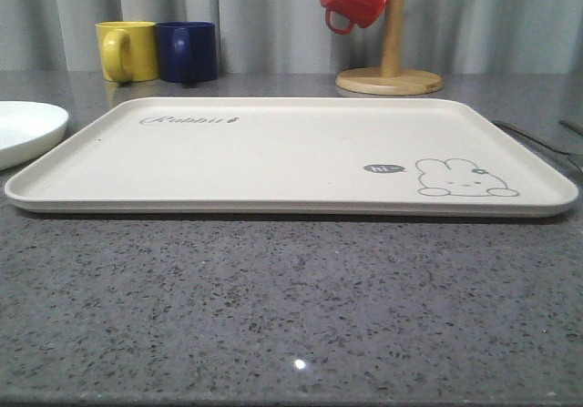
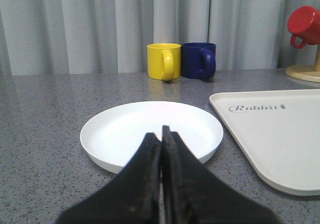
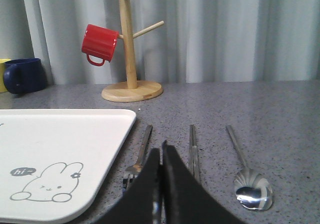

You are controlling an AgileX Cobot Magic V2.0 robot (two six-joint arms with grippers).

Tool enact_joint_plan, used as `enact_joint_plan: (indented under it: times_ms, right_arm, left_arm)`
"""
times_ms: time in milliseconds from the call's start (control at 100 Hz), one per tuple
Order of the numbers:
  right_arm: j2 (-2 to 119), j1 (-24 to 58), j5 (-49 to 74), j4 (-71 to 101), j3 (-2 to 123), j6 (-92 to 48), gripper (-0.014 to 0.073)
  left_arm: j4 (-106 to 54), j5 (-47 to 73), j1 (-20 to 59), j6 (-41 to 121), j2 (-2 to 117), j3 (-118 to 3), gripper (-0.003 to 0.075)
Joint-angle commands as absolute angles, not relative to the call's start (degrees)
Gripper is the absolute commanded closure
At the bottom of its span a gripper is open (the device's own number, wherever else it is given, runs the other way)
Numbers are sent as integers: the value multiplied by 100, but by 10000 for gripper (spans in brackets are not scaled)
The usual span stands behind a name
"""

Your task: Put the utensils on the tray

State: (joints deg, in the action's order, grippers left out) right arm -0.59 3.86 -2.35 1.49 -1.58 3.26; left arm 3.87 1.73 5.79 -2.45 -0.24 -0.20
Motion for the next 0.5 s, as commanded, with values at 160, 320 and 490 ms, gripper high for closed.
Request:
enact_joint_plan:
  times_ms: [160,320,490]
  right_arm:
    - [-162,359,-722,126,-54,295,662]
    - [-162,359,-722,126,-54,295,662]
    - [-162,359,-722,126,-54,295,662]
  left_arm:
    - [391,-307,564,-293,-219,215,738]
    - [391,-307,564,-277,-219,202,738]
    - [408,-211,564,-256,-219,-68,738]
